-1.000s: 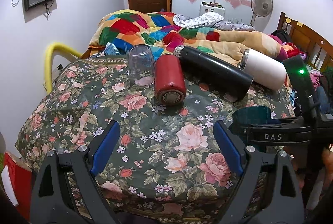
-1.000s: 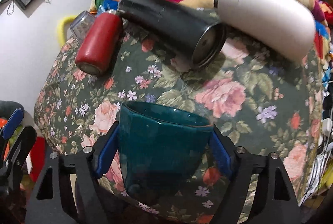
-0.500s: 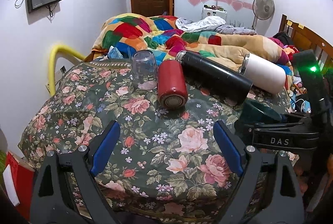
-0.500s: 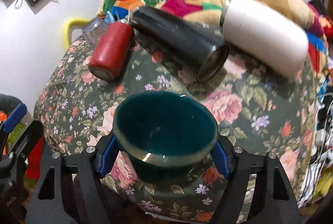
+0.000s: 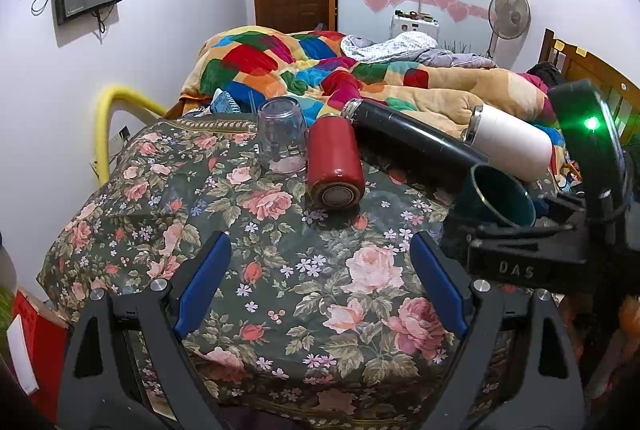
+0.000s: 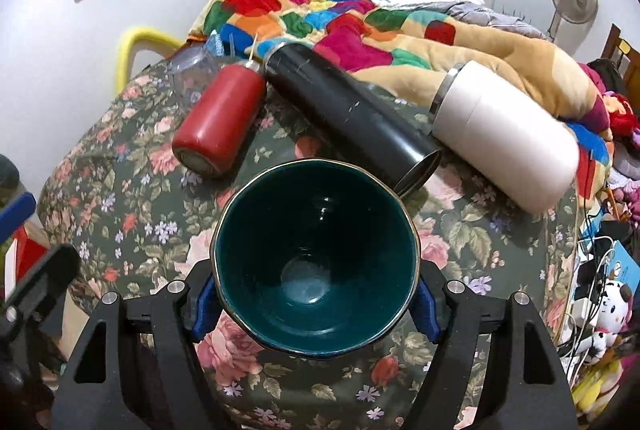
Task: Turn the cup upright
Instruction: 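Rotate the teal mug upright with the right gripper and set it on the bedspread, then open the right gripper and lift it away from the mug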
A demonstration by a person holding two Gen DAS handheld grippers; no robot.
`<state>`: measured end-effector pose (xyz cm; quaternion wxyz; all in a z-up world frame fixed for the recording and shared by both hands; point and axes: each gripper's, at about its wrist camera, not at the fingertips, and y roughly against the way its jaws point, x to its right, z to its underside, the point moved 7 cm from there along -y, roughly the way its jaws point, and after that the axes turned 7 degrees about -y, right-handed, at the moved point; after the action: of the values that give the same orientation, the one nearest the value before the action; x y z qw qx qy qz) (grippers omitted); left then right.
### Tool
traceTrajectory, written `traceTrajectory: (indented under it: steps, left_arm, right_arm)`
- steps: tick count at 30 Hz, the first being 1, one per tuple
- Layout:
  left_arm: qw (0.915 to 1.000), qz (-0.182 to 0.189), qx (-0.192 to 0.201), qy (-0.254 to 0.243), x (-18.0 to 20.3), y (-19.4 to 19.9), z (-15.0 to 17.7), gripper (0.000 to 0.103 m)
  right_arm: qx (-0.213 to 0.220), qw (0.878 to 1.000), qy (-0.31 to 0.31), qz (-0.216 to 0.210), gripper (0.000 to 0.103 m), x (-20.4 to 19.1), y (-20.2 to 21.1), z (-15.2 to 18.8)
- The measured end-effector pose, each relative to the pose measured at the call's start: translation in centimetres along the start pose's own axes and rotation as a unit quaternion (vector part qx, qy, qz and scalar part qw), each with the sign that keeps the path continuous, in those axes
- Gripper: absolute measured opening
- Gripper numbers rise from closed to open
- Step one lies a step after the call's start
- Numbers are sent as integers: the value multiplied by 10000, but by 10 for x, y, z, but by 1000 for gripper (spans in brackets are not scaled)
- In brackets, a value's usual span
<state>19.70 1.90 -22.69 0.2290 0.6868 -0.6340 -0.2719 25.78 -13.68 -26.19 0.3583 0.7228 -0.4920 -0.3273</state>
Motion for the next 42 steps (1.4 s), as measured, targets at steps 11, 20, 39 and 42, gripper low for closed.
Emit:
traceTrajectory:
  steps: [11, 20, 39, 42]
  left_arm:
    - [9998, -23, -76, 187, -12, -6, 3, 91]
    - [9995, -20, -9, 300, -20, 8, 0, 91]
    - [9899, 292, 1380, 121, 10, 140, -56, 91]
    - [9836, 341, 1769, 27, 17, 173, -66, 91]
  right_arm:
    - [-161, 9996, 237, -1, 73, -12, -2, 14]
    - [-433, 9989, 135, -79, 73, -16, 3, 23]
    - [2487, 9684, 62, -175, 79, -11, 240, -2]
    - [3151, 9489, 38, -152, 82, -13, 287, 3]
